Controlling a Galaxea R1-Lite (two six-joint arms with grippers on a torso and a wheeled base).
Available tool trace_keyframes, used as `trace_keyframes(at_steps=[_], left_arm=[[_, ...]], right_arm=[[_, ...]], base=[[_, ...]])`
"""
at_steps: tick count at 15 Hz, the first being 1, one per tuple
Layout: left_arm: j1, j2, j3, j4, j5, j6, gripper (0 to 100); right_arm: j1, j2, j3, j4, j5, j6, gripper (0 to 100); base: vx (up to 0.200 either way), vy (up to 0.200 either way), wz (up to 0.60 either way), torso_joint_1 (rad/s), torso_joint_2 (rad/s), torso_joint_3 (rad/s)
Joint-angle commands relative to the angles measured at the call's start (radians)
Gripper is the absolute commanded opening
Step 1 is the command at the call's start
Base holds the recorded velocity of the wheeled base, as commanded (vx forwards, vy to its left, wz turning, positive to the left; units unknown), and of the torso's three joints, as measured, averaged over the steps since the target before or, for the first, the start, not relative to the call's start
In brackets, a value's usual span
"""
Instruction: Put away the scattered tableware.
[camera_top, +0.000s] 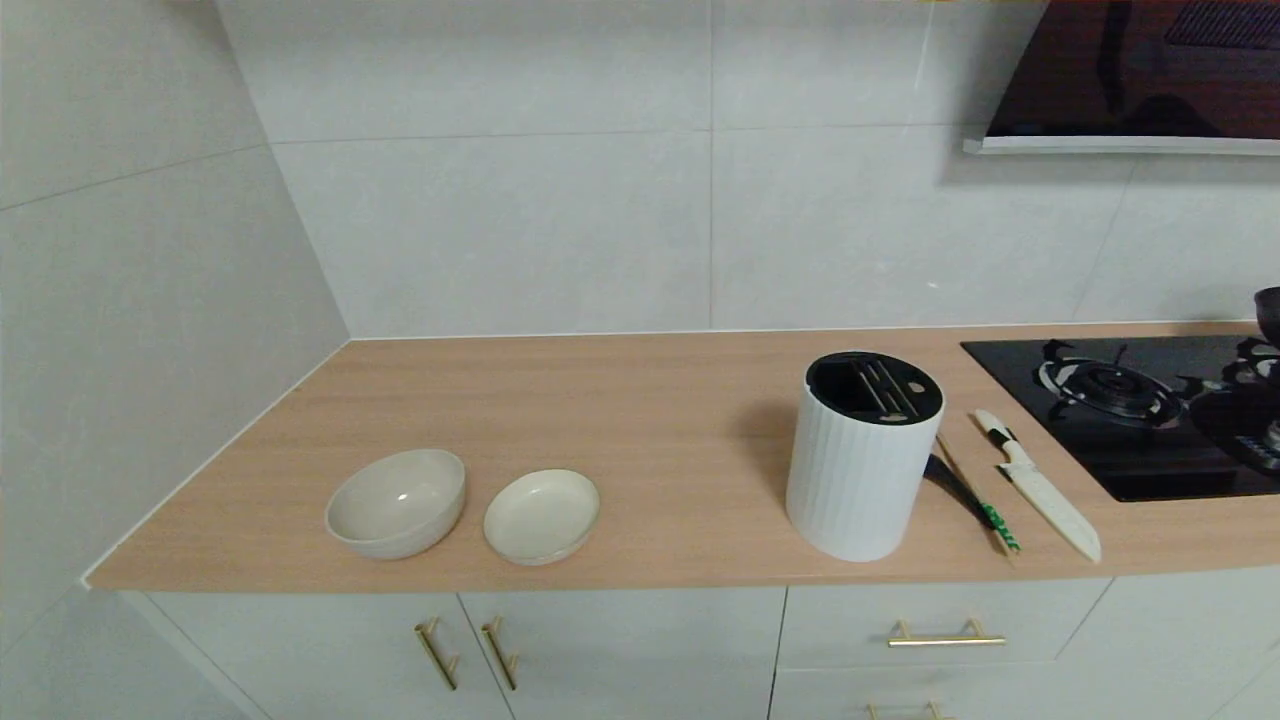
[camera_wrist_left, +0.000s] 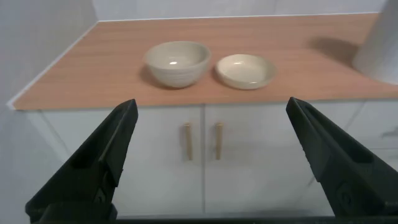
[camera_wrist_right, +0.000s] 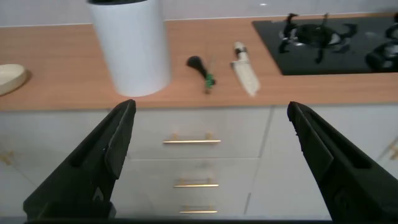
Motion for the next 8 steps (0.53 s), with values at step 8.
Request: trace_keyframes(at_steps=[8], left_arm=[[0.000, 0.000, 0.000, 0.000, 0.000, 0.000, 100]], right_arm=[[0.001, 0.000, 0.000, 0.000, 0.001, 0.000, 100]], base=[[0.000, 0.200, 0.00, 0.003, 0.00, 0.002]])
